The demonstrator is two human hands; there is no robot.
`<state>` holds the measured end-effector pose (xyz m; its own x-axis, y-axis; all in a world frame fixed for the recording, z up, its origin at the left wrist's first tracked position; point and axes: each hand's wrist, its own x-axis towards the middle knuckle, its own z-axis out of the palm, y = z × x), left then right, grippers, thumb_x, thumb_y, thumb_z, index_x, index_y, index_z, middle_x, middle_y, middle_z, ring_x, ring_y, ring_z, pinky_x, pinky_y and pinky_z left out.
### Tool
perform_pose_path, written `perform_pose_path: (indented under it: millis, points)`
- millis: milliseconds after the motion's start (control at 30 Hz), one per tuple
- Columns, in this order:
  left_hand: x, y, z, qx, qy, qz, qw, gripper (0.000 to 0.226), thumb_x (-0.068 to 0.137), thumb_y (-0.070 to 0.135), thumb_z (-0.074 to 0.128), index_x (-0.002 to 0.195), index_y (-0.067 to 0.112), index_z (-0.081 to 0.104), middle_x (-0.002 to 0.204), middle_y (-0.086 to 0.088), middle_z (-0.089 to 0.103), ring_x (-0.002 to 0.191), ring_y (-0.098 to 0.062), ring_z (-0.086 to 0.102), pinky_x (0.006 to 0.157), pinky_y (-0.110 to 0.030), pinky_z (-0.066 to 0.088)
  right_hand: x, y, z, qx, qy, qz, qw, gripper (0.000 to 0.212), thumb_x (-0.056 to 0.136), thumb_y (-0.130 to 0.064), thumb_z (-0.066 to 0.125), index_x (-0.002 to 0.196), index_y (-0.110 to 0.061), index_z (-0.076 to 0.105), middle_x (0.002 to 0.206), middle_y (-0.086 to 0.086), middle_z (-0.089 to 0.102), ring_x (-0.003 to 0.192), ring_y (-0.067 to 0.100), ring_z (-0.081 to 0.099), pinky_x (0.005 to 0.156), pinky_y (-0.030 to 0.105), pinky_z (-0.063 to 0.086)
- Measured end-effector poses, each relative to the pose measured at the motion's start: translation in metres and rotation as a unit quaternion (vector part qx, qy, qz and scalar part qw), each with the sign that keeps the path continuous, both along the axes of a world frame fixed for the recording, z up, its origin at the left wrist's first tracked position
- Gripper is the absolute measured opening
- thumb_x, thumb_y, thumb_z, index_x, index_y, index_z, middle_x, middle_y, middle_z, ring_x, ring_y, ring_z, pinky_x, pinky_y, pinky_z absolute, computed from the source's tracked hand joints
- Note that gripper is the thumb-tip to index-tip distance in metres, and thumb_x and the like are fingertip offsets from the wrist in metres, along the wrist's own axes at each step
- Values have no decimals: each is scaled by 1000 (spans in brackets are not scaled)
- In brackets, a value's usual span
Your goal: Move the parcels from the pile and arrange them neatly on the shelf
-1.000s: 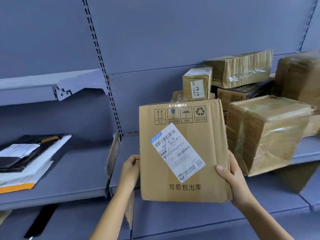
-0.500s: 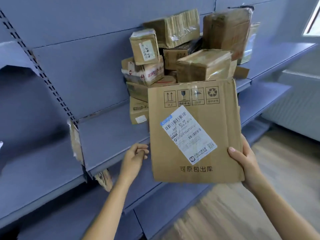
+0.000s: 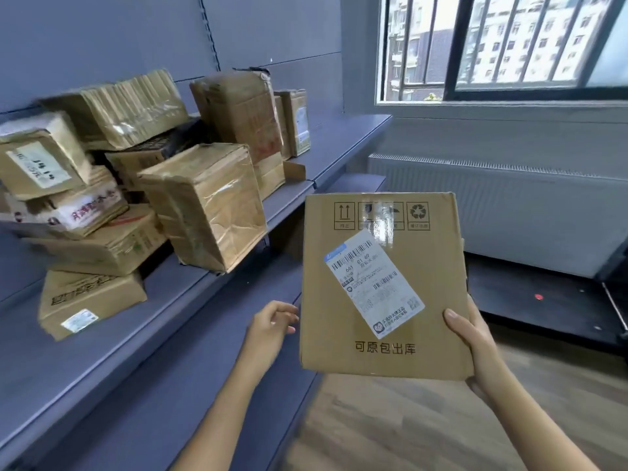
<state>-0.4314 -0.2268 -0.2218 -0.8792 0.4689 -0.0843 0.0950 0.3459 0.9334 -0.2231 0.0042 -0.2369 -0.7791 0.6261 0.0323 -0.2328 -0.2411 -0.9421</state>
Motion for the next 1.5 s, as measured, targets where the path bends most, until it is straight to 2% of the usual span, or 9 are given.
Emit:
perform_pose_path:
  millis: [233,300,400,533,667,833,1000,1167,1500]
  points:
    - [7,127,0,11,8,-52,999,20,94,15,47,93,21,66,91,0,70,79,-15,65,75,-31,51,37,104,5,21,-11,-60,998,55,76,-30,63,131,-34,52,120,4,68,103,24,69,73,34,58]
    - [20,161,2,56,-23,-80,995,17,97,22,49,102,18,64,99,-4,69,81,-13,66,73,-26,53,46,133,6,24,-15,-75,997,57,75,-32,64,131,-34,52,121,3,68,104,24,68,75,36,56]
    - [39,203,6,133,-117,-166,970,40,91,47,46,122,24,57,113,1,67,91,-7,68,70,-17,52,53,169,5,18,-14,-92,996,59,77,-31,64,134,-32,50,122,2,68,104,23,68,74,33,58]
    - [40,254,2,132,-142,-260,946,48,90,54,52,130,28,52,122,2,65,112,-19,61,94,-39,49,57,208,0,7,-17,-121,993,59,78,-32,63,135,-31,49,124,4,67,107,25,67,77,37,57]
    - [17,304,-5,117,-150,-283,940,61,72,62,60,124,30,55,113,2,68,99,-19,64,83,-39,51,49,243,-9,-12,-21,-148,989,59,77,-33,64,134,-31,50,123,5,67,106,27,67,78,40,55]
    - [-27,375,-21,113,-169,-304,931,66,70,62,62,126,29,53,121,-4,65,112,-28,61,95,-53,47,15,294,-18,-12,-24,-181,983,56,76,-34,65,131,-35,52,121,4,68,105,26,68,75,36,57]
    - [-89,449,-19,104,-171,-333,922,70,70,62,62,129,26,52,118,-1,68,103,-20,65,73,-32,53,-34,348,-20,-13,-23,-211,977,56,73,-40,71,126,-33,56,121,9,67,106,31,67,75,37,56]
    - [-143,512,-24,70,-179,-357,914,74,67,64,63,130,27,50,120,3,67,110,-21,64,83,-36,53,-76,388,-30,-25,-31,-239,970,59,69,-45,74,125,-35,57,121,10,68,104,31,68,74,37,58]
    - [-218,577,-38,35,-204,-342,917,53,78,50,57,126,27,53,115,1,68,96,-12,66,70,-25,52,-156,465,-43,-51,-54,-228,971,58,73,-37,67,129,-28,54,118,8,69,97,24,70,69,32,58]
